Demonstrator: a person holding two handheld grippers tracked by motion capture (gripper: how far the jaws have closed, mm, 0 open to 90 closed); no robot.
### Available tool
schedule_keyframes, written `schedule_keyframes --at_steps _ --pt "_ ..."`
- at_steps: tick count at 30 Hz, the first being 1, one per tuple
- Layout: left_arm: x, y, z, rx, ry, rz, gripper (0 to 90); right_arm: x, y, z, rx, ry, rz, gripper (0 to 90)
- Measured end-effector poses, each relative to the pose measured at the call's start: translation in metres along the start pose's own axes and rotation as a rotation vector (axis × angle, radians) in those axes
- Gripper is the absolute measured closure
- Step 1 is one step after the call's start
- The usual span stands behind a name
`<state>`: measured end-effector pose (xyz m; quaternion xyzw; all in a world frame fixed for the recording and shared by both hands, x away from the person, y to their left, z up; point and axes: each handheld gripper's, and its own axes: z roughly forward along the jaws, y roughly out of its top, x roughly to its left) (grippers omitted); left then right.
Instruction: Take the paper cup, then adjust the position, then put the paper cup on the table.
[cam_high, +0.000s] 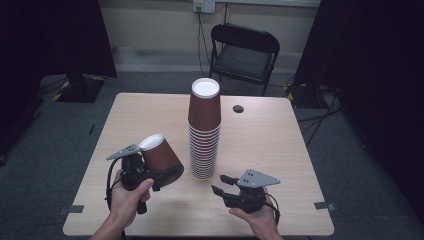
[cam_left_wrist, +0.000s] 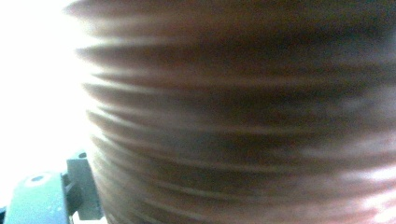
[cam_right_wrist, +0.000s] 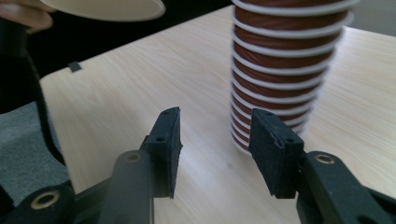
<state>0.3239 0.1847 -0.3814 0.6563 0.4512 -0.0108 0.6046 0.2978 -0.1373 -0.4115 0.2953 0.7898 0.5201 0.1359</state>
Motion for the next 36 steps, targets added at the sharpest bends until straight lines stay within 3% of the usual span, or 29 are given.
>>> schedule_keyframes --at_steps 12,17,29,36 --pt "0.001 -0.006 0.002 0.025 -0.040 -0.102 12.6 0.024 0.022 0.023 -0.033 0.076 -0.071 55.7" --pt "0.001 -0.009 0.002 0.037 -0.051 -0.120 12.7 0.031 0.027 0.031 -0.047 0.089 -0.093 55.9" --pt "-0.001 -0.012 0.004 0.055 -0.082 -0.193 12.7 0.041 0.033 0.048 -0.103 0.053 -0.172 56.6" --pt "-0.002 -0.013 0.006 0.063 -0.105 -0.221 12.7 0.045 0.036 0.059 -0.184 0.033 -0.219 58.1"
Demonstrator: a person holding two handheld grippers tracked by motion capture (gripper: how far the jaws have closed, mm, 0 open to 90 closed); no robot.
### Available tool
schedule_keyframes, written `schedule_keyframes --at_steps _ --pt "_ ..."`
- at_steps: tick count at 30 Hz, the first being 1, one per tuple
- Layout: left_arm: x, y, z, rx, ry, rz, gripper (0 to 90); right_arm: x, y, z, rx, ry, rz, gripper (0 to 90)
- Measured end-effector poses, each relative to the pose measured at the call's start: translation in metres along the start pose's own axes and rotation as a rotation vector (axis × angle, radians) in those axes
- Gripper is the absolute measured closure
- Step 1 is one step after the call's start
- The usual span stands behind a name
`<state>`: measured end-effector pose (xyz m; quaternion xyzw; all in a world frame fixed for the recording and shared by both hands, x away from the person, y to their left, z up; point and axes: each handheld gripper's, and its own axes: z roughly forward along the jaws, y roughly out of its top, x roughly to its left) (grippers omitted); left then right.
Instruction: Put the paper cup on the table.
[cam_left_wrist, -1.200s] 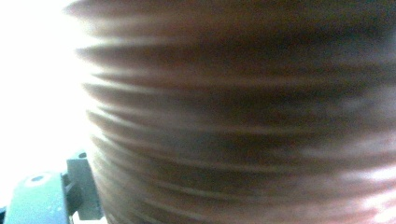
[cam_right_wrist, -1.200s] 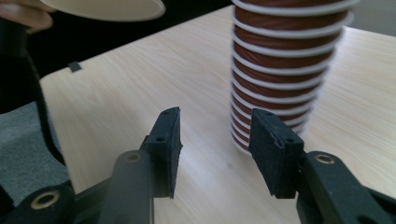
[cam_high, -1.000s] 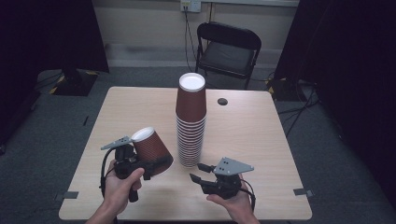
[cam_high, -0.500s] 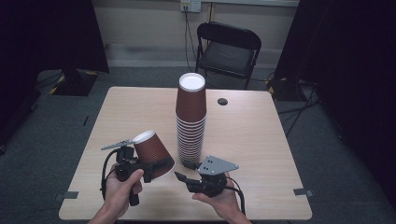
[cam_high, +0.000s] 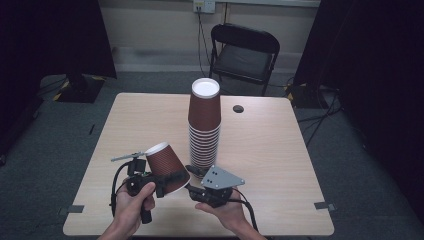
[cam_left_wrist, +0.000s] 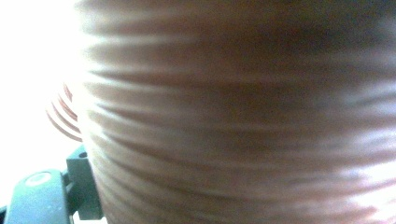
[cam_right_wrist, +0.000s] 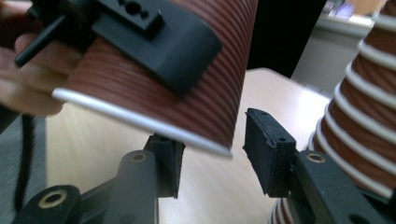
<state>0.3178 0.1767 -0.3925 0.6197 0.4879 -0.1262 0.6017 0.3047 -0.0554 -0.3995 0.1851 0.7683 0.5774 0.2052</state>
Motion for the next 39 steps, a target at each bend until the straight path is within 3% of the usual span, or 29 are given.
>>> schedule_keyframes --at_steps 6,14,22,26,30,35,39 --pt "-0.001 -0.001 0.002 -0.001 -0.022 -0.031 12.7 0.004 0.001 0.009 -0.074 -0.021 -0.027 58.3" --pt "-0.001 -0.003 0.005 0.009 -0.056 -0.060 12.7 0.004 -0.001 0.016 -0.116 -0.049 -0.030 61.8" --pt "-0.002 -0.005 0.007 -0.034 -0.081 -0.058 11.0 0.004 -0.002 0.017 -0.146 -0.095 -0.024 74.7" --pt "0.001 -0.005 0.008 -0.042 -0.139 -0.069 10.3 0.003 -0.002 0.015 -0.165 -0.121 -0.026 80.6" --pt "0.001 -0.004 0.008 -0.060 -0.163 -0.043 10.1 0.002 0.000 0.013 -0.192 -0.125 -0.021 82.4" --pt "-0.002 0.002 0.001 -0.118 -0.135 0.035 9.6 0.002 0.001 0.011 -0.200 -0.114 -0.004 85.2" --pt "-0.003 0.004 0.000 -0.120 -0.126 0.070 8.1 0.002 0.002 0.009 -0.201 -0.105 0.003 85.4"
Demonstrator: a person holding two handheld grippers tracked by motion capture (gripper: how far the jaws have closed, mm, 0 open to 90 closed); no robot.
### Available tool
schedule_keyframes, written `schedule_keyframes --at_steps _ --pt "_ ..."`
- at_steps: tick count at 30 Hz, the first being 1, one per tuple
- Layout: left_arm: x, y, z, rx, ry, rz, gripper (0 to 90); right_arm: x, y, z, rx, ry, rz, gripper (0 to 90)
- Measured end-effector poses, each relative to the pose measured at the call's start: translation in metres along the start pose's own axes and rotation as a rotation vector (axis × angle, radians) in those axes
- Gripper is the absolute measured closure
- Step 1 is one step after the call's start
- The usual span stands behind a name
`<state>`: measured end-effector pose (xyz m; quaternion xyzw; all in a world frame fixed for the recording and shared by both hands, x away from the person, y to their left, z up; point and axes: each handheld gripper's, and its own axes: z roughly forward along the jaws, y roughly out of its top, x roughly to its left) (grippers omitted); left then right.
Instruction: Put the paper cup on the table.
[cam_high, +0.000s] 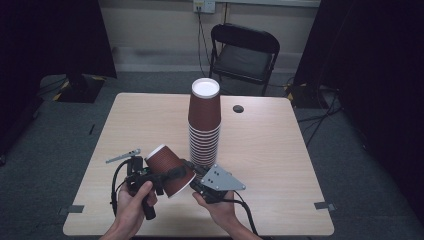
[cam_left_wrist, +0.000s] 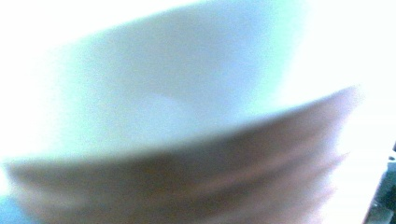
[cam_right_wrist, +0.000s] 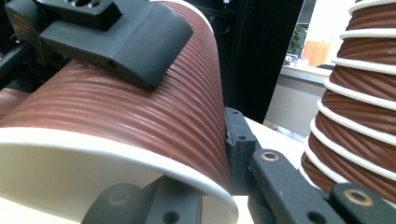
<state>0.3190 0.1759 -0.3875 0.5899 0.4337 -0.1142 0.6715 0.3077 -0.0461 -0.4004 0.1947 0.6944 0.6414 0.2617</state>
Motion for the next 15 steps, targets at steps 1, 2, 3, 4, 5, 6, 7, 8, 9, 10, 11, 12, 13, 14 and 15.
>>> schedule_keyframes --at_steps 1,2,3,4,5,6,7,8,9,10,11,12,13,14,15 --pt "0.001 0.001 0.000 -0.001 -0.011 -0.002 8.0 -0.001 0.001 -0.001 0.006 0.005 0.006 85.6" --pt "0.001 0.002 -0.001 -0.003 -0.008 0.002 7.9 -0.001 0.001 -0.001 0.007 0.007 0.004 85.7" --pt "0.001 0.002 -0.001 -0.002 -0.005 0.015 7.9 -0.001 0.002 -0.001 0.007 0.009 0.003 85.8" --pt "0.001 0.003 -0.002 -0.001 -0.008 0.010 7.9 -0.001 0.002 -0.002 0.011 0.010 0.001 85.8" --pt "0.001 0.004 -0.002 -0.001 -0.010 0.008 7.9 0.000 0.002 -0.002 0.012 0.012 0.002 85.9" --pt "0.001 0.005 -0.003 -0.017 -0.007 0.014 8.4 0.000 0.002 -0.003 0.014 0.013 0.001 86.0" --pt "0.001 0.005 -0.004 -0.017 -0.003 0.020 8.5 0.000 0.003 -0.005 0.021 0.018 0.002 86.0" --pt "0.000 0.006 -0.004 -0.015 -0.002 0.025 8.5 0.000 0.003 -0.006 0.022 0.016 -0.003 86.1" --pt "0.000 0.006 -0.004 -0.013 -0.003 0.026 8.4 0.000 0.003 -0.007 0.023 0.018 -0.002 86.1" --pt "0.000 0.006 -0.004 -0.005 -0.006 0.030 8.4 0.000 0.003 -0.008 0.025 0.020 0.000 86.1" --pt "0.000 0.005 -0.003 -0.006 -0.008 0.031 8.3 0.000 0.003 -0.009 0.029 0.016 -0.001 86.1" --pt "0.000 0.005 -0.002 -0.006 -0.014 0.027 8.1 0.000 0.004 -0.010 0.032 0.015 -0.002 86.2" --pt "0.000 0.005 -0.002 0.002 -0.017 0.031 8.1 -0.001 0.004 -0.012 0.034 0.016 -0.008 86.1" --pt "0.000 0.005 -0.002 0.002 -0.017 0.031 7.9 -0.001 0.004 -0.012 0.034 0.016 -0.008 86.1" --pt "0.002 0.005 -0.001 0.025 -0.022 0.022 7.9 0.000 0.004 -0.013 0.047 0.016 -0.008 86.0"
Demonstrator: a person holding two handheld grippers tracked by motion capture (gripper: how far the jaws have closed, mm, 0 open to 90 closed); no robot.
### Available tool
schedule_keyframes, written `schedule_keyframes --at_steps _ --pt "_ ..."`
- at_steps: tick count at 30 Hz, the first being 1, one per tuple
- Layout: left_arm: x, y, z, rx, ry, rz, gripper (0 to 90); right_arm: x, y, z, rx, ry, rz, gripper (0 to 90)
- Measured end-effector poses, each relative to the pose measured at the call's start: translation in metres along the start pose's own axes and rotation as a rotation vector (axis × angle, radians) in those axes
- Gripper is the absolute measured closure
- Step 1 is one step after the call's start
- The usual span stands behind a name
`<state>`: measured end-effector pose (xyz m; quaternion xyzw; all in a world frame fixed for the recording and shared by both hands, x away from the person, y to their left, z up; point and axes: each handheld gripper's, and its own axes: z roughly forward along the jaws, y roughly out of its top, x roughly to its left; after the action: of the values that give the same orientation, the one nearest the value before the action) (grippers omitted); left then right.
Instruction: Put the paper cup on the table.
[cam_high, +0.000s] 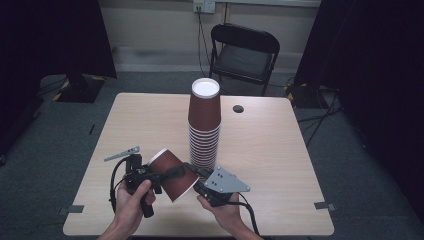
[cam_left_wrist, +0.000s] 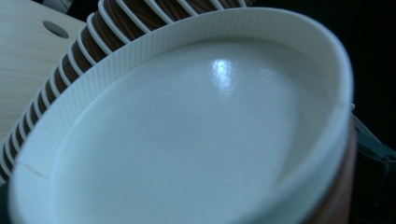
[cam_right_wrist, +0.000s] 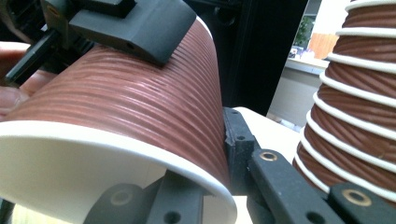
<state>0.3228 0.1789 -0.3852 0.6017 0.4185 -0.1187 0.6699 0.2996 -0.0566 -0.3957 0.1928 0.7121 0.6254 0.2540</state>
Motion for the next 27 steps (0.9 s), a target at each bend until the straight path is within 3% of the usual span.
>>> schedule_keyframes --at_steps 5,6,11,20,27 --pt "0.004 -0.001 0.002 0.012 -0.016 -0.023 8.3 0.001 -0.001 -0.002 0.021 -0.009 -0.002 86.1" --pt "0.003 -0.001 -0.001 -0.013 0.004 -0.005 9.6 0.001 -0.004 -0.004 0.009 -0.005 0.005 86.2" --pt "0.002 0.001 -0.002 -0.008 0.008 0.024 8.5 0.002 -0.004 -0.005 0.015 0.001 0.001 86.2" --pt "0.005 0.005 -0.005 -0.020 0.021 0.035 13.8 -0.001 -0.007 -0.014 0.054 0.019 0.021 86.3" --pt "0.007 0.007 -0.009 -0.035 0.074 0.106 15.4 -0.004 -0.011 -0.023 0.087 0.022 0.031 86.3"
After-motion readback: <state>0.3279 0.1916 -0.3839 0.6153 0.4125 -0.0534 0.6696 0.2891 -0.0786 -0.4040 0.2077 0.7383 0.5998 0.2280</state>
